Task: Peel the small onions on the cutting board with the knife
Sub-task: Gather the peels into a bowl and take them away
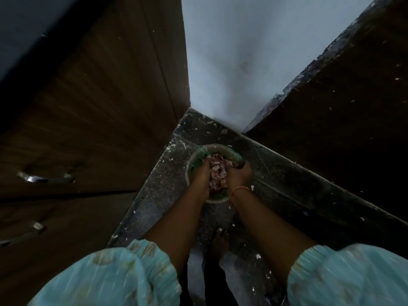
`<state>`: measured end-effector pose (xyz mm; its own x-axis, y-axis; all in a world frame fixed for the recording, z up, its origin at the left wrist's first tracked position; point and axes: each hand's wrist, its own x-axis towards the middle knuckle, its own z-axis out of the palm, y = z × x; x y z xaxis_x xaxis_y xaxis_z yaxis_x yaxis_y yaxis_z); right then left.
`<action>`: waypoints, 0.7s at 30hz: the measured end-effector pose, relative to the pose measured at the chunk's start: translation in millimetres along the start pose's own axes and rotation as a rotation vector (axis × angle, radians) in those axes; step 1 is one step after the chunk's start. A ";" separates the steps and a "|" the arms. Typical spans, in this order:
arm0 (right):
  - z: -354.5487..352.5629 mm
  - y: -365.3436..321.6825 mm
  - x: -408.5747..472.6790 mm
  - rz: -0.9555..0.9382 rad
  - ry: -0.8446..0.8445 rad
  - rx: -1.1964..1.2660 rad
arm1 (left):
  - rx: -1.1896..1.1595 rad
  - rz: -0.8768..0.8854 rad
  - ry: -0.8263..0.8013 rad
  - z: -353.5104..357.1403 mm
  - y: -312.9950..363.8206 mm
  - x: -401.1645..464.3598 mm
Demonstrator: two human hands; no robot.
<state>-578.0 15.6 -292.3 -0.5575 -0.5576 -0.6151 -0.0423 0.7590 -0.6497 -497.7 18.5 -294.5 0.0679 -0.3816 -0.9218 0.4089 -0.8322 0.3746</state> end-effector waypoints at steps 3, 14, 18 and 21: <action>0.9 -3.2 -2.1 0.013 -0.066 0.007 | 0.077 -0.011 -0.040 -1.3 -8.5 16.9; -9.4 -84.9 -57.9 -0.051 -0.172 0.414 | 0.071 0.193 -0.195 33.8 54.4 -70.1; -14.3 -159.5 -93.2 -0.211 -0.234 0.490 | 0.073 0.482 -0.164 40.9 127.1 -137.1; -0.6 -231.6 -140.2 -0.431 -0.292 0.521 | 0.029 0.737 -0.138 18.6 194.3 -191.9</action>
<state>-490.5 -81.7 -55.3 -0.3339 -0.8922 -0.3041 0.2321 0.2349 -0.9439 -448.2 -77.4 -43.0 0.1996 -0.8895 -0.4110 0.2771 -0.3511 0.8944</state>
